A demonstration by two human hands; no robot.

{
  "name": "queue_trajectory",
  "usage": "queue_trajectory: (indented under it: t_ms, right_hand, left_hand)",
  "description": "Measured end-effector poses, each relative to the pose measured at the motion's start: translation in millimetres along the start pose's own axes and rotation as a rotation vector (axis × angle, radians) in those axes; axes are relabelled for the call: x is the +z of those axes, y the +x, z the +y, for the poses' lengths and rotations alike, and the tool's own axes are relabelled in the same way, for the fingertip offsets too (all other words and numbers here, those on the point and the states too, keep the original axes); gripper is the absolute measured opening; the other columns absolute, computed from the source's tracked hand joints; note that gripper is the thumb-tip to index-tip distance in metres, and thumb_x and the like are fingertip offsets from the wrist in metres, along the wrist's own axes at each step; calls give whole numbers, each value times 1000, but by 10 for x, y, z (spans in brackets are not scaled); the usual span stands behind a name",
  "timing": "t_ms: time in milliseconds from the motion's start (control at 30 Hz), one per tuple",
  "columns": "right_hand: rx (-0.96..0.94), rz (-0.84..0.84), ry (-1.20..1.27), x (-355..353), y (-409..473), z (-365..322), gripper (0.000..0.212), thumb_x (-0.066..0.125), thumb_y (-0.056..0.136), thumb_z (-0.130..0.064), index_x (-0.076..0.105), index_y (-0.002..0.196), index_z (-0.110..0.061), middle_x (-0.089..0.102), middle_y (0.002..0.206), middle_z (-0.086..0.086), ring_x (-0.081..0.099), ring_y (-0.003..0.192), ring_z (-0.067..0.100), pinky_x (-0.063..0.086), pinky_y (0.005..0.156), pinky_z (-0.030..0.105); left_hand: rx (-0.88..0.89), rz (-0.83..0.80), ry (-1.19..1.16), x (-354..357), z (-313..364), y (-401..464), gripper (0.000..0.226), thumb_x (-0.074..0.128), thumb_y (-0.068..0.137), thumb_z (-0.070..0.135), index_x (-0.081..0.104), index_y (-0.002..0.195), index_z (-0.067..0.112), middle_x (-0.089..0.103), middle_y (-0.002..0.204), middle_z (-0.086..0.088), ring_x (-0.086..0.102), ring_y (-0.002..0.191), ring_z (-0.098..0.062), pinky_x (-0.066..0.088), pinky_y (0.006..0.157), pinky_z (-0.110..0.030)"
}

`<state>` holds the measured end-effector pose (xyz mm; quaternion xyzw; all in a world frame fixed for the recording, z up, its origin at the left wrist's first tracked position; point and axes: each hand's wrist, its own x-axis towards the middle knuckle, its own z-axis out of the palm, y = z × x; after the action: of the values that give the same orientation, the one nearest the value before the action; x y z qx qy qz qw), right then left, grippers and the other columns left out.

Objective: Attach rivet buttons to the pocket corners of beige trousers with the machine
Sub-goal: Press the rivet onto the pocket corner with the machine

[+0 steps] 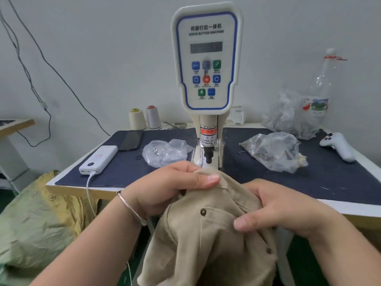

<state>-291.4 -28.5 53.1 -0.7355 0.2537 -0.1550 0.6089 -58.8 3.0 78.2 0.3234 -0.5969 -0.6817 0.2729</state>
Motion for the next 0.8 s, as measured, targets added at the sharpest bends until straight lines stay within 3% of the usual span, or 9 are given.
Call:
queue_trajectory:
  t_ms: [67, 233, 300, 433, 467, 567, 700, 800]
  right_hand:
    - [-4, -17, 170, -58, -52, 25, 31, 78, 69, -20, 74, 96, -4, 73, 92, 13, 69, 80, 21, 55, 71, 28]
    - [20, -49, 392, -285, -165, 102, 32, 73, 69, -9, 73, 98, 4, 72, 93, 19, 71, 81, 24, 57, 74, 30]
    - [48, -57, 420, -336, -196, 148, 30, 71, 69, -8, 73, 96, 5, 73, 89, 19, 71, 78, 25, 57, 72, 30]
    - [-86, -140, 697, -457, -335, 184, 28, 55, 87, 0, 65, 110, 14, 70, 103, 25, 70, 95, 32, 56, 84, 36]
    - [-97, -102, 730, -489, -358, 201, 31, 63, 85, -4, 64, 109, 16, 70, 102, 27, 70, 94, 34, 56, 84, 38]
    - [-32, 106, 595, -553, -420, 339, 52, 89, 52, -14, 71, 94, 12, 71, 85, 25, 72, 75, 32, 59, 69, 36]
    - [17, 158, 573, -547, -395, 413, 44, 82, 57, -9, 71, 95, 11, 71, 90, 25, 72, 78, 33, 59, 71, 36]
    - [45, 141, 459, -527, -372, 425, 48, 88, 55, -20, 73, 92, 7, 71, 88, 22, 71, 77, 30, 57, 70, 32]
  left_hand:
    - [-9, -16, 11, -38, -1, -16, 29, 59, 97, 19, 78, 75, 19, 71, 68, 9, 67, 60, 0, 51, 58, -12]
    - [-138, -79, 176, -218, -35, -126, 10, 70, 91, 22, 78, 91, 15, 73, 85, 4, 68, 74, -5, 53, 68, -16]
    - [-187, -64, 273, -313, -36, -174, 35, 81, 81, 35, 74, 97, 5, 71, 89, -4, 66, 76, -11, 54, 71, -21]
    - [-310, -132, 324, -428, -27, -308, 24, 81, 81, 38, 78, 92, 17, 74, 86, 4, 67, 74, -7, 52, 68, -19]
    - [-304, -137, 306, -461, -40, -346, 22, 80, 82, 39, 78, 88, 18, 74, 82, 7, 66, 71, -5, 51, 66, -17]
    - [-167, -90, 129, -510, -54, -406, 18, 77, 86, 32, 77, 82, 14, 73, 76, 6, 66, 65, -3, 51, 61, -14]
    - [-4, 126, -41, -455, -87, -374, 43, 91, 68, 35, 73, 79, -2, 68, 67, -10, 65, 56, -14, 53, 54, -21]
    - [32, 211, -89, -313, -41, -263, 31, 85, 72, 26, 74, 82, -2, 71, 72, -12, 68, 60, -17, 56, 58, -22]
